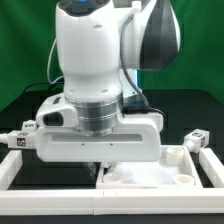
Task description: Assemble one leg
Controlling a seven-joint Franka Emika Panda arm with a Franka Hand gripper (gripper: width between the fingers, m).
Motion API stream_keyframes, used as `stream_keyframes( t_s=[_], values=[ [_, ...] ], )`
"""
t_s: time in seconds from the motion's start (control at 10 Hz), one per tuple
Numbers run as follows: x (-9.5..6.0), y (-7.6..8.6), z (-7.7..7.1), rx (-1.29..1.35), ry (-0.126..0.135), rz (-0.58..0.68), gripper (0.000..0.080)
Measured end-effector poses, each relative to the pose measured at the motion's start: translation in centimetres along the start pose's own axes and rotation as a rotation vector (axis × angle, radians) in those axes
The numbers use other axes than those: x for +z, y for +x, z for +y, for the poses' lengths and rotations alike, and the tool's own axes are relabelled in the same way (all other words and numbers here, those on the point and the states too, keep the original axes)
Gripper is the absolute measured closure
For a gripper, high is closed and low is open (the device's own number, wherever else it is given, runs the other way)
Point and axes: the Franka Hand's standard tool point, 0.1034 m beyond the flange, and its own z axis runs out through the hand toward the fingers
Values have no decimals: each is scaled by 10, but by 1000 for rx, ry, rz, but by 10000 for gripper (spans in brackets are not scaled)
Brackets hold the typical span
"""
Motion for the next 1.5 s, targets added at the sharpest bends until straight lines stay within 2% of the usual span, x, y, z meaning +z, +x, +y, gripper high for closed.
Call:
stream_keyframes(
  t_s=[0.2,0.3,0.5,1.0,1.1,1.2,1.3,1.4,1.5],
  values=[
    [1,-1,-18,-11,-1,0,744],
    [0,1,-22,-20,-11,12,744],
    [-1,4,-24,-38,-33,33,744],
    [-2,6,-23,-46,-34,43,742],
    [-2,6,-24,-46,-34,43,560],
    [-2,6,-24,-46,-34,43,424],
    [-2,6,-24,-46,-34,42,424],
    [-10,3,-24,-50,-32,22,231],
    [-24,-1,-26,-66,-28,8,175]
  ],
)
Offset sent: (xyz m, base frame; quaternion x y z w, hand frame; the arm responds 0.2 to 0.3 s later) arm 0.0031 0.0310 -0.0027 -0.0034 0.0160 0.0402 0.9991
